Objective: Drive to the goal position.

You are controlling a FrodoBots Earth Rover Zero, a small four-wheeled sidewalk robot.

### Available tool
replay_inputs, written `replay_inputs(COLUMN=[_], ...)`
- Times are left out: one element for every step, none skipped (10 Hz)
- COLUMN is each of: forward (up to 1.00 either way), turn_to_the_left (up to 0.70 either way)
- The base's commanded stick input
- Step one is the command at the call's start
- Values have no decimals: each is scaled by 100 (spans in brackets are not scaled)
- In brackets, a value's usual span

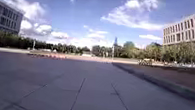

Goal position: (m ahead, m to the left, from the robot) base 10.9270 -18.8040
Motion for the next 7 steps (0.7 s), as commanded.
replay_inputs(forward=[70,70,70,70,70,70,70], turn_to_the_left=[0,0,0,0,0,0,0])
